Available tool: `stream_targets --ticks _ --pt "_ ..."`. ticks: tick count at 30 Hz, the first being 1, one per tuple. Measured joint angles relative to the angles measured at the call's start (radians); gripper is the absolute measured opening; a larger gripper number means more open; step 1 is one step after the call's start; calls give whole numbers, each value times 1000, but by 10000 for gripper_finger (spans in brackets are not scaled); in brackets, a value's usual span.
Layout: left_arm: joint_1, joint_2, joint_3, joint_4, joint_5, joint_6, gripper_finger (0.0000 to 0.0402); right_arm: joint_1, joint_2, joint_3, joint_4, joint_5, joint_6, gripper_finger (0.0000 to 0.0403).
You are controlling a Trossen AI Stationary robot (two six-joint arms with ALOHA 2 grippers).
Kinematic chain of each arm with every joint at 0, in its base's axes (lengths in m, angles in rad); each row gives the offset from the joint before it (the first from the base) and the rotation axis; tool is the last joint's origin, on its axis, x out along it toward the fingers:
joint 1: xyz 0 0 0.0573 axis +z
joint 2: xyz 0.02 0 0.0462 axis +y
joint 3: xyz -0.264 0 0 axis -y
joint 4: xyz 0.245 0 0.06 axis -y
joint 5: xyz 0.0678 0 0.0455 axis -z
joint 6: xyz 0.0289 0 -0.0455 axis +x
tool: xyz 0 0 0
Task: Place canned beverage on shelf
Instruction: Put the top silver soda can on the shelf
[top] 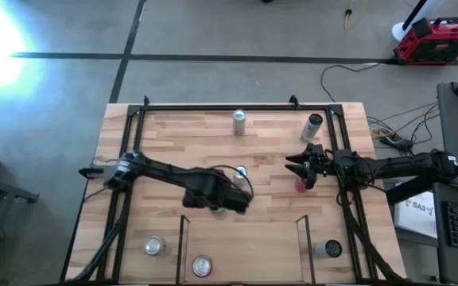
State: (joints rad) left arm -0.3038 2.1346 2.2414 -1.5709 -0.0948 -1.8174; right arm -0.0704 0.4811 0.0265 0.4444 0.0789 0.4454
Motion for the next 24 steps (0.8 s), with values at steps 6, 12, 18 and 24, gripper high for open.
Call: stream_targets --ticks 6,12,18,24 --pt "-34 105 96 39 69 -41 288 0 0 0 0 0 0 183" --pt "-87 103 92 84 62 -129 289 0 0 0 -2 0 0 183" --pt "-131 103 109 83 31 -132 289 0 0 0 -3 0 0 183" --pt "-167 103 109 123 44 -80 290 0 0 0 -2 0 0 183"
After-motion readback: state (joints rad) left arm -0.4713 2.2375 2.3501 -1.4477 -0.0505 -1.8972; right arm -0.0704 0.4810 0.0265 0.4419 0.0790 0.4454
